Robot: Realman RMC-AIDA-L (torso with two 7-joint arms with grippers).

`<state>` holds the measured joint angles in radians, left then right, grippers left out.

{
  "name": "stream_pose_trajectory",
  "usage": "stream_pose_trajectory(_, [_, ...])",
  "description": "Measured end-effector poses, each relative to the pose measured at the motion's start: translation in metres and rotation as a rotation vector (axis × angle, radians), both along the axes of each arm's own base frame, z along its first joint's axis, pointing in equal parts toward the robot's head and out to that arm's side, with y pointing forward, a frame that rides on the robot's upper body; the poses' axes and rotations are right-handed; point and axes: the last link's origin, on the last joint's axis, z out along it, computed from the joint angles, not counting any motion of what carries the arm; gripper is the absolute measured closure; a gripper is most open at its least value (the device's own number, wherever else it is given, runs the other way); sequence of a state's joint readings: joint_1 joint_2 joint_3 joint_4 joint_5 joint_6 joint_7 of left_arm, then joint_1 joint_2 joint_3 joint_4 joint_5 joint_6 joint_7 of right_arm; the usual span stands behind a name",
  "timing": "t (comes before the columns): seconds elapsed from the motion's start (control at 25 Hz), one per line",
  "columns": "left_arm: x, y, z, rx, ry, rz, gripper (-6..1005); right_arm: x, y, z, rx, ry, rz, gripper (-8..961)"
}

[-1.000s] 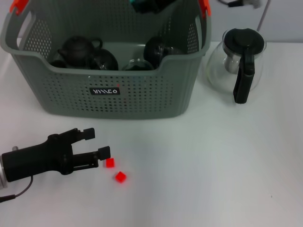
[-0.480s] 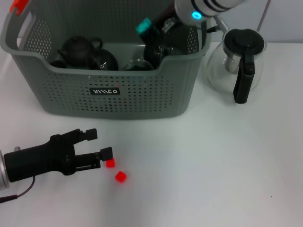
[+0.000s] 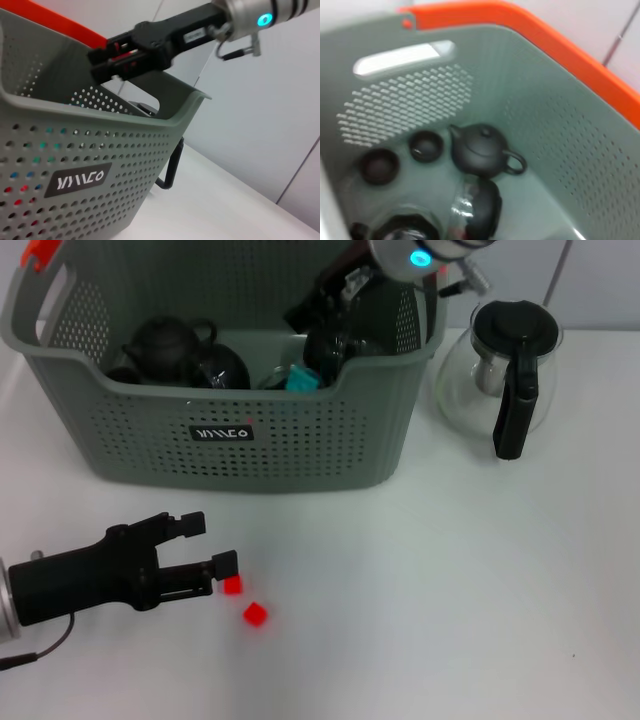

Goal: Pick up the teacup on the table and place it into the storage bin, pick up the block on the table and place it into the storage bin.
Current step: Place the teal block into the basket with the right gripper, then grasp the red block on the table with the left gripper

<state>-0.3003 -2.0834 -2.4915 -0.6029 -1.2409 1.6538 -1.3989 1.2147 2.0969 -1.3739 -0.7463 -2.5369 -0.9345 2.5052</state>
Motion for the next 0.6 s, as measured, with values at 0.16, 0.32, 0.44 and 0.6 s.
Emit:
stream_pose_trajectory(0.16, [-0.001, -0.001, 0.001, 0.000, -0.001, 0.000, 62, -0.016, -0.020, 0.031, -0.025, 0.029, 0.059, 302])
stream_pose_trajectory(0.32, [-0.003, -0.001, 0.007, 0.017, -0.008, 0.006, 62, -0.021, -0.050, 0.062, -0.062, 0.026, 0.104, 186])
stream_pose_trajectory(0.44, [-0.006, -0.004, 0.014, 0.008, 0.008, -0.007, 62, -0.016, -0.072, 0.073, -0.117, -0.018, 0.118, 128])
stream_pose_trajectory(0.6, [-0.015, -0.015, 0.035, -0.042, 0.029, -0.036, 62, -0.003, -0.091, 0.067, -0.237, -0.089, 0.081, 128])
